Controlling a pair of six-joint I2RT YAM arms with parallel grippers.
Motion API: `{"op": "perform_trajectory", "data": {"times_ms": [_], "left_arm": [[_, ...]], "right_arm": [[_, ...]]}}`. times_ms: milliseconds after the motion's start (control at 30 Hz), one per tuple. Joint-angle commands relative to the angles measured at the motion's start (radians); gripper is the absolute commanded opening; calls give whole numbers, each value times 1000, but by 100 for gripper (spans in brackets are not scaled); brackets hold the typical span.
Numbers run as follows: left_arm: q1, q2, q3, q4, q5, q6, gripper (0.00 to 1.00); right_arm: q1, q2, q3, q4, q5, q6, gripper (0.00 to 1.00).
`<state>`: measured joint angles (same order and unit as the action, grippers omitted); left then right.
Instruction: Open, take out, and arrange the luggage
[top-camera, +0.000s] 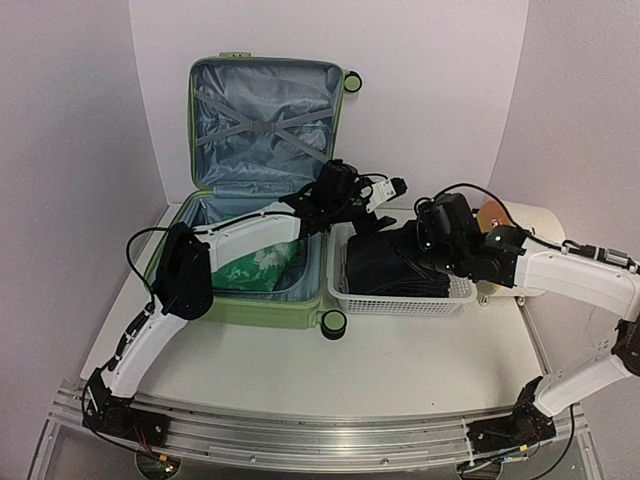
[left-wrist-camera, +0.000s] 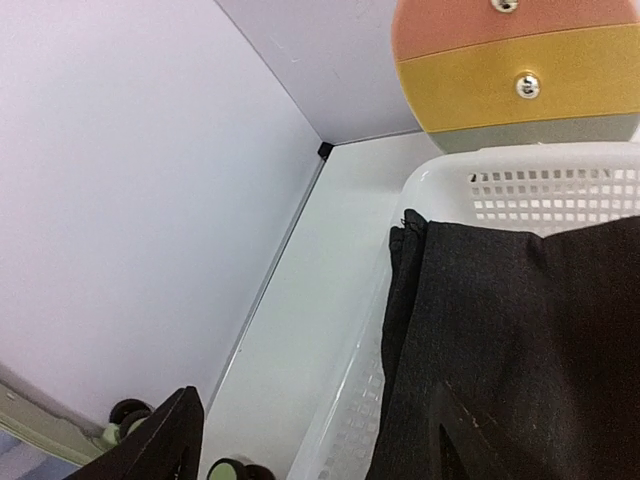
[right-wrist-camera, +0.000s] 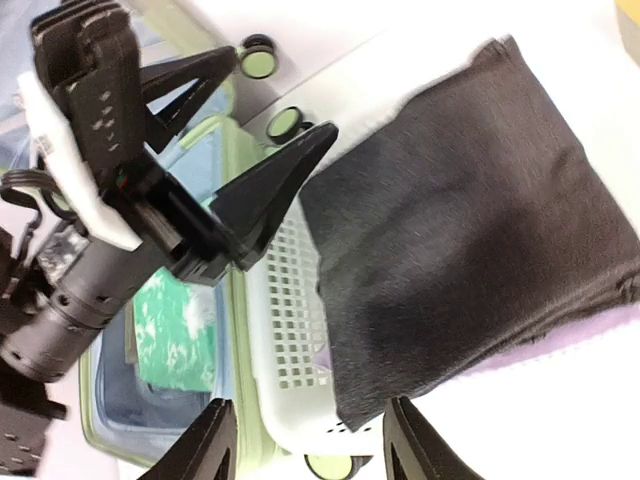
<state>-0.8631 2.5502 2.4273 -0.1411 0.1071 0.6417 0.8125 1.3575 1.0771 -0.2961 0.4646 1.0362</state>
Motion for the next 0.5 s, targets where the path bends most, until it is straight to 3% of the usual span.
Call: {"op": "perform_trajectory", "data": {"times_ms": [0,67,200,333,467], "left_arm": [[3,-147,66,-264,166,-90,61],[2,-150,42,-385,294,-127,48],[-2,-160,-111,-416,413,-184,41],[-14,-144,-259,-306,375,-169,40],[-44,-82,-293,-292,273,-106,37]], "right_arm": [[-126,34,101,-160,-168,-176,44],[-252,89,103,-124,-327,-210,27],[-360,247,150,-39,-504,-306,9],[-397,351,132,-28,-566,-326,2],[-427,359,42,-26,-535,-315,0]]}}
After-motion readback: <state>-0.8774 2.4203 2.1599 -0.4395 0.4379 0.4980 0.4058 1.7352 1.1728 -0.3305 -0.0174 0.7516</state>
